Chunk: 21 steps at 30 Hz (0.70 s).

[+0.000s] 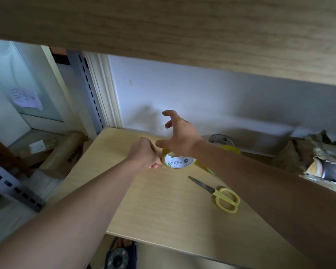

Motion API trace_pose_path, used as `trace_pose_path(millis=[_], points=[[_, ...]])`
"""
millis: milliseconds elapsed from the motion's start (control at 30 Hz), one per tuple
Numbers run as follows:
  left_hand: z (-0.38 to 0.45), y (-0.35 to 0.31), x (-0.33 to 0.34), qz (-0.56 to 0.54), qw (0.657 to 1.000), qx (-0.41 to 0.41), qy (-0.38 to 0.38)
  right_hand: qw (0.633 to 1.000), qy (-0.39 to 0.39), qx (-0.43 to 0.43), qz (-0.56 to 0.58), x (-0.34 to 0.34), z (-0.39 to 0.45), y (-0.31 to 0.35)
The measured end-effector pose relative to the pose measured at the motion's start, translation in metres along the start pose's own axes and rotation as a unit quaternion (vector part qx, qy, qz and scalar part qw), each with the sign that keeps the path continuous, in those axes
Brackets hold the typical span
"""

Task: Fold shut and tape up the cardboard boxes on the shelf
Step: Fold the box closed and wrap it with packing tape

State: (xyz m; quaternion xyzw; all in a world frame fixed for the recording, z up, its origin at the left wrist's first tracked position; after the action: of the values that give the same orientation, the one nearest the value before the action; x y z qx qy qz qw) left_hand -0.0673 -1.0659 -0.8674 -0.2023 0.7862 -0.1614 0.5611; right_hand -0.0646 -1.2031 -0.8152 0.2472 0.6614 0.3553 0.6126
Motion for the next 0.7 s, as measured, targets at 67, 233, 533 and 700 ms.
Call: trace_pose_path(millis=[67,233,533,700], points=[[0.000,0.002,0.001,-0.010,1.000,-0.003,-0.007,0.999,-0.013,0.002,0.031,-0.004,-0.003,0.000],[-0.002,0.008,-0.006,-0.066,0.996,0.015,-0.057,0.995,-0.054,-0.035,0.070,-0.016,-0.020,0.003],[-0.043,-0.024,-0.039,-0.299,0.942,0.116,-0.099,0.970,-0.134,-0.048,0.199,-0.048,-0.070,0.002],[-0.080,-0.058,-0.035,-0.372,0.911,0.177,-0.017,0.958,-0.138,-0.041,0.249,-0.069,-0.108,0.003]])
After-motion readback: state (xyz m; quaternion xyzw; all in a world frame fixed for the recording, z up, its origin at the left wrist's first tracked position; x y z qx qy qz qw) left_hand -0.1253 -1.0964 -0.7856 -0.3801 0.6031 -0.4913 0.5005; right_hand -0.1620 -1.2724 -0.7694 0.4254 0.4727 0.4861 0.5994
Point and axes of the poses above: each hand's wrist, its own z-axis towards the middle knuckle, its own x-axis out of the palm, y = z × x, the point moved 3 cm from there along z, towards the middle knuckle, and after that the axes turned 11 degrees about z, right-handed, at the moved point
